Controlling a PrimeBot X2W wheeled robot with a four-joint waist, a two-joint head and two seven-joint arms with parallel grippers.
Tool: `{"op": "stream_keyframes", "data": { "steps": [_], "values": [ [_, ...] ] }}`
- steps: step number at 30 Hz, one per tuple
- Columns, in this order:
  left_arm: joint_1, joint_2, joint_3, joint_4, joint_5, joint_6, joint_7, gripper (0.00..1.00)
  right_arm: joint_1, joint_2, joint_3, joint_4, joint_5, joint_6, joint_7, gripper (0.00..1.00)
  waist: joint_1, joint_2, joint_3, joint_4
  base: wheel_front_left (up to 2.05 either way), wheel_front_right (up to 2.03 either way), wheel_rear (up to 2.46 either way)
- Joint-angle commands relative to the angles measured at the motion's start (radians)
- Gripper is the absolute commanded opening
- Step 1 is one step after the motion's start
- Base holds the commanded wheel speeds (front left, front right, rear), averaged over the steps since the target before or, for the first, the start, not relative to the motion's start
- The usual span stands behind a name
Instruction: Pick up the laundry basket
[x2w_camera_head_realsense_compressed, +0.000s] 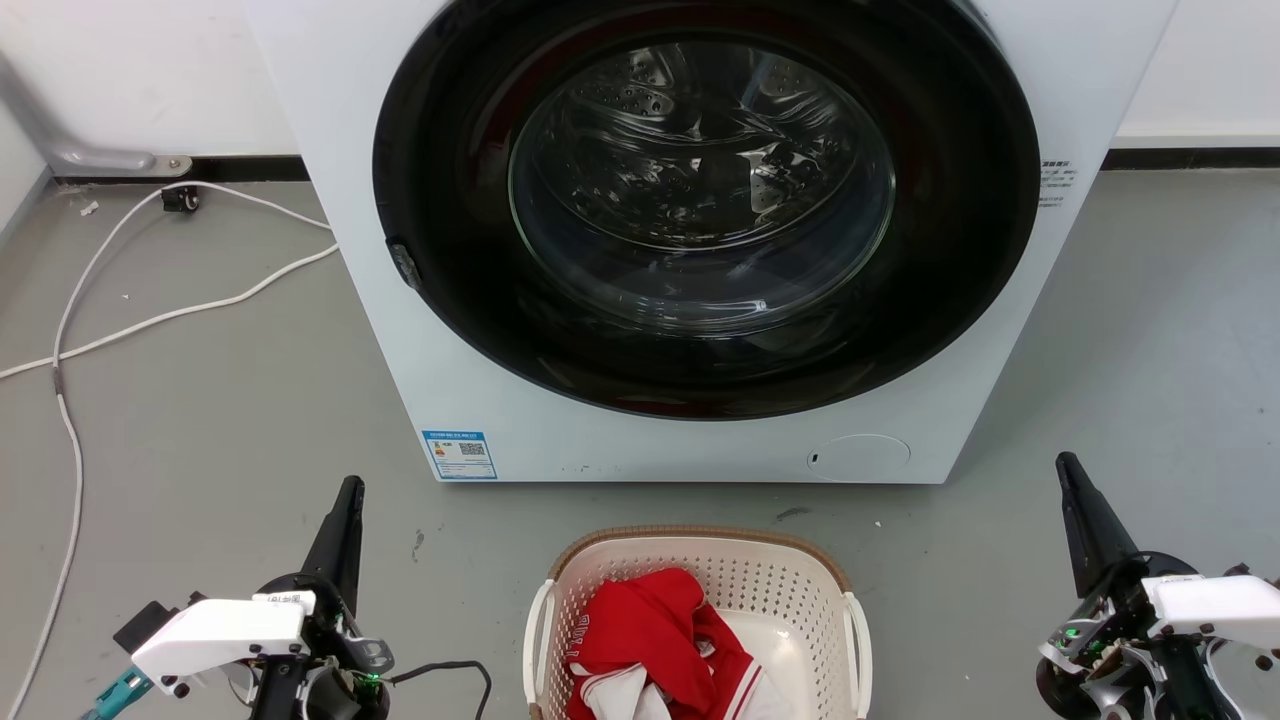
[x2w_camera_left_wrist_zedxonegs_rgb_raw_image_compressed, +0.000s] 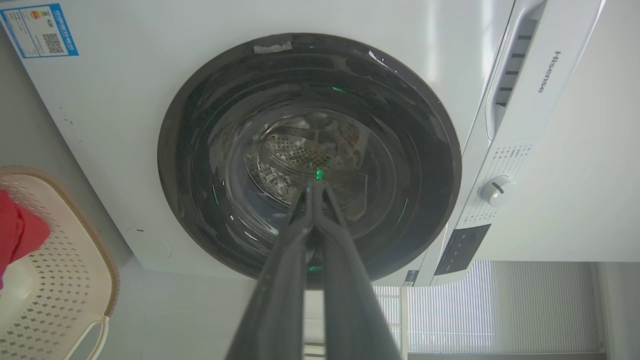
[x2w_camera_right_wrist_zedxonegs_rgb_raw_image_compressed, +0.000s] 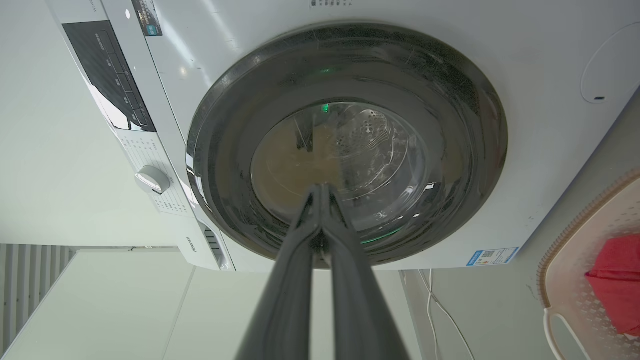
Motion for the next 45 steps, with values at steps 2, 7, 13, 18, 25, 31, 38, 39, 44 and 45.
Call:
{"op": "stream_keyframes", "data": {
  "steps": [2,7,13,18,25,31,38,39,44,45],
  "values": [
    [-0.010,-0.001,0.004,0.001,0.007,-0.004,0.001,0.00,-0.015,0.003,-0.002,0.001,-0.005,0.000,0.004,0.00,0.0000,0.0000,0.000,0.000,0.00,0.00,0.00],
    [-0.010,-0.001,0.004,0.001,0.007,-0.004,0.001,0.00,-0.015,0.004,-0.003,0.001,-0.006,0.000,0.004,0.00,0.0000,0.0000,0.000,0.000,0.00,0.00,0.00],
    [-0.010,-0.002,0.005,0.001,0.007,-0.004,0.002,0.00,-0.015,0.004,-0.004,0.001,-0.007,0.000,0.005,0.00,0.0000,0.0000,0.000,0.000,0.00,0.00,0.00],
    [-0.010,-0.002,0.005,0.001,0.007,-0.004,0.003,0.00,-0.015,0.005,-0.004,0.001,-0.006,0.000,0.006,0.00,0.0000,0.0000,0.000,0.000,0.00,0.00,0.00],
    [-0.010,-0.002,0.005,0.001,0.007,-0.004,0.003,0.00,-0.014,0.006,-0.006,0.001,-0.008,0.000,0.007,0.00,0.0000,0.0000,0.000,0.000,0.00,0.00,0.00],
    [0.000,-0.002,0.002,0.000,0.003,0.000,0.000,1.00,-0.002,0.003,-0.005,0.000,-0.005,0.000,0.004,1.00,0.0000,0.0000,0.000,0.000,0.00,0.00,0.00],
    [0.038,-0.007,-0.011,0.019,0.009,0.001,-0.019,1.00,0.037,0.007,0.010,0.016,-0.018,0.000,-0.016,1.00,0.0000,0.0000,-0.001,0.000,0.00,0.00,0.00],
    [0.040,-0.007,-0.013,0.014,0.011,0.001,-0.024,1.00,0.039,0.007,0.013,0.011,-0.021,0.000,-0.021,1.00,0.0000,0.0000,-0.001,0.000,0.00,0.00,0.00],
    [0.048,-0.007,-0.022,-0.008,0.019,0.001,-0.049,1.00,0.049,0.007,0.026,-0.011,-0.045,0.000,-0.045,1.00,0.0000,0.0000,-0.001,0.000,0.00,0.00,0.00],
    [0.050,-0.007,-0.024,-0.011,0.020,0.001,-0.054,1.00,0.051,0.008,0.028,-0.013,-0.052,0.000,-0.050,1.00,0.0000,0.0000,-0.002,0.000,0.00,0.00,0.00]
  ]
}}
